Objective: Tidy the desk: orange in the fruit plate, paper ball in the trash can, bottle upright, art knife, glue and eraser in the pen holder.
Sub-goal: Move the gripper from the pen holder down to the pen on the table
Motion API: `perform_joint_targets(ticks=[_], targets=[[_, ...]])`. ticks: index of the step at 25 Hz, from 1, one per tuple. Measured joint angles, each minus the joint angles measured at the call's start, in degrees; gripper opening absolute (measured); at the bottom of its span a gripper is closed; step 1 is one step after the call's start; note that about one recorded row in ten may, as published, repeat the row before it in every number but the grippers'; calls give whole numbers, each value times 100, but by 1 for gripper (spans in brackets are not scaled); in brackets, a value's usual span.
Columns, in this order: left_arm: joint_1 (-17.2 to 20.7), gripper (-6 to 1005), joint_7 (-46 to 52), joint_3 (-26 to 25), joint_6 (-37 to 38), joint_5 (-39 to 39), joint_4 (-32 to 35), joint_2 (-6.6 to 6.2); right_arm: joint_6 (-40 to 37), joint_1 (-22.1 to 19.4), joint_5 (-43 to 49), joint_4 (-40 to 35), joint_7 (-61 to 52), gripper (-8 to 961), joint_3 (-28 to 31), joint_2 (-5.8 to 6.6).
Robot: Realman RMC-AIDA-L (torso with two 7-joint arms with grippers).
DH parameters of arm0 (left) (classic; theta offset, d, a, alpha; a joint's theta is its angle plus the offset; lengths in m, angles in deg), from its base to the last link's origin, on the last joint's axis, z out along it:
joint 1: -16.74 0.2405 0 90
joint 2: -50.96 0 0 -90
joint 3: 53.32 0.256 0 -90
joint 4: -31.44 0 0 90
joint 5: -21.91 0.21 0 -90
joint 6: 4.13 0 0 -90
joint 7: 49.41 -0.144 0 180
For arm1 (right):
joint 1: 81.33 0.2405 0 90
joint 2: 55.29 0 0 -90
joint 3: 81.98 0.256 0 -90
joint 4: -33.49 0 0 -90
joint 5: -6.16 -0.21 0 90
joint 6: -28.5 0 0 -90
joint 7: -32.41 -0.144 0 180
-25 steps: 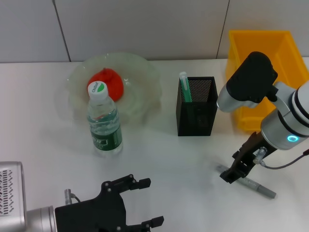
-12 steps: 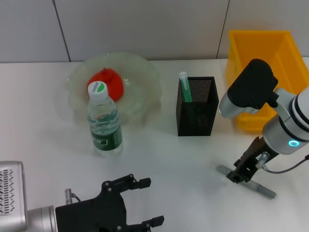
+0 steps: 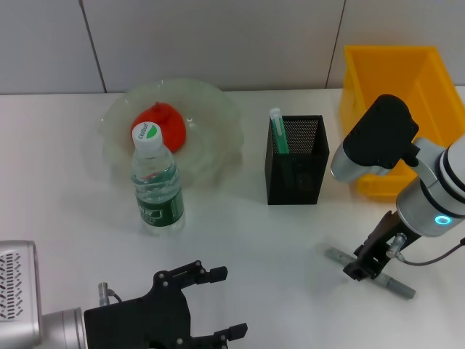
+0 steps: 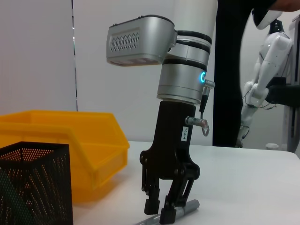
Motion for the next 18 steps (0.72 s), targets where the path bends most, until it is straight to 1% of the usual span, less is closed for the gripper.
perform_joint_targets(ticks=[16, 18], targets=[[-7, 805, -8, 0, -5, 0, 4, 0, -26, -12, 61, -121, 8, 334, -27, 0], [-7, 804, -16, 0, -5, 1, 0, 0, -24, -8, 65, -154, 7, 310, -28, 0]])
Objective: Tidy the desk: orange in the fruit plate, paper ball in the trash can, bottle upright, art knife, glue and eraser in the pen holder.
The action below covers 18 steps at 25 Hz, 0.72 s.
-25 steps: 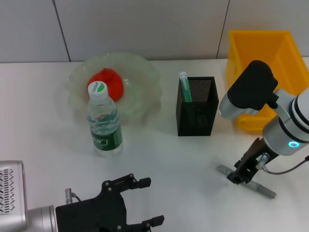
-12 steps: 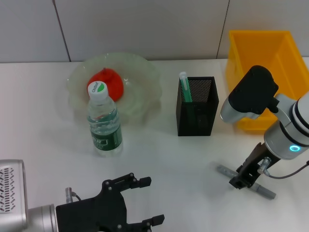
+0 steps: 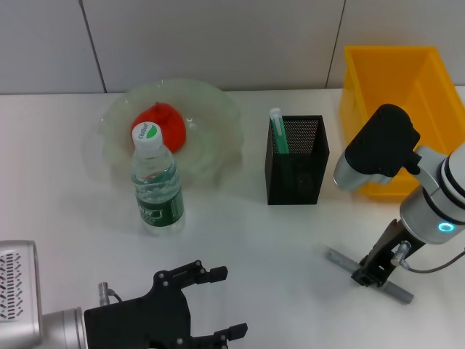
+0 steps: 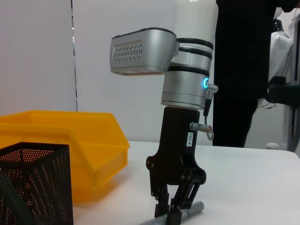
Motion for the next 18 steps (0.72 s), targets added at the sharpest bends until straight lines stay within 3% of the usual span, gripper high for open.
perform_joint_targets(ticks=[12, 18], targets=[[0, 804, -14, -6, -5, 0, 0, 0, 8, -14, -99, 97, 53, 161, -15, 0], [1, 803, -15, 0, -9, -1, 0, 0, -217, -120, -639, 657, 213, 135, 604, 0]])
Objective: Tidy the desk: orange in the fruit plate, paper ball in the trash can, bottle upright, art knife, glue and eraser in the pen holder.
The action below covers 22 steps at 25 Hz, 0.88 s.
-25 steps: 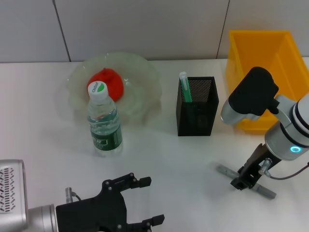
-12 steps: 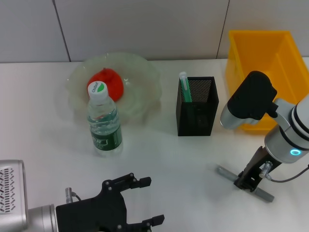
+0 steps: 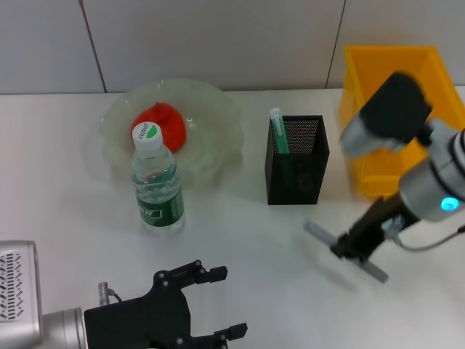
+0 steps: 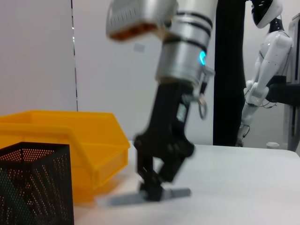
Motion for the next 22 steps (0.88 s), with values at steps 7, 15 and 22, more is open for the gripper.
perform_joint_targets(ticks=[7, 15, 22], targets=[[2, 803, -4, -2, 0, -31, 0, 0, 38, -389, -1253, 1076, 452, 138, 1136, -1], [34, 802, -9, -38, 17, -36, 0, 0, 1709, -1323, -3918, 827, 2645, 141, 1789, -30], [7, 802, -2, -30, 8, -36, 1, 1, 1973, -1339, -7065, -1786, 6725, 144, 1771, -44]])
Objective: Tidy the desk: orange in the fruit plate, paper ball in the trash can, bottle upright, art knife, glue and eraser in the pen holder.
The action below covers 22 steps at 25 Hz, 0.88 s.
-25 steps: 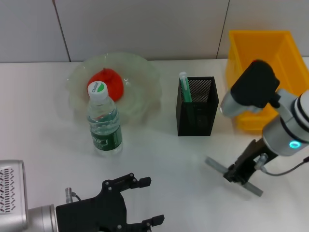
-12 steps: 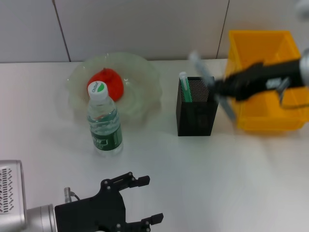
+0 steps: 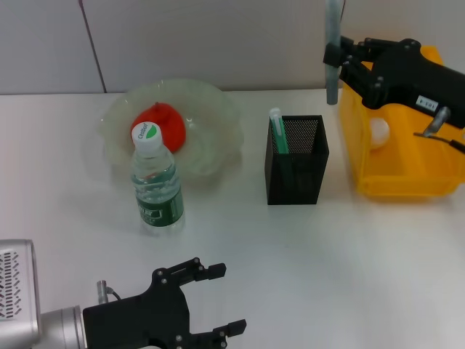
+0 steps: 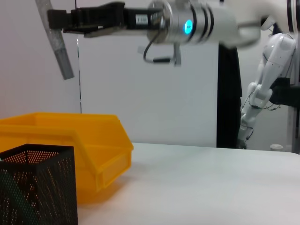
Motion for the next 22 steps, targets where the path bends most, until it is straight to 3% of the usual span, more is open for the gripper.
perform_joint_targets(ticks=[5, 9, 15, 22], targets=[[-5, 802, 6, -11, 0, 1, 0, 0, -300, 161, -1139, -1497, 2327, 146, 1, -10], [-6, 802, 39, -24, 1, 1, 0, 0, -657, 262, -1753, -2459, 3565, 147, -46, -31], [10, 801, 59, -16, 39, -2, 0, 3, -885, 361, -2574, -3408, 4736, 150, -420, -42], [38, 801, 106, -15, 62, -6, -16, 8, -843, 574, -2915, -3881, 5143, 153, -627, -44]])
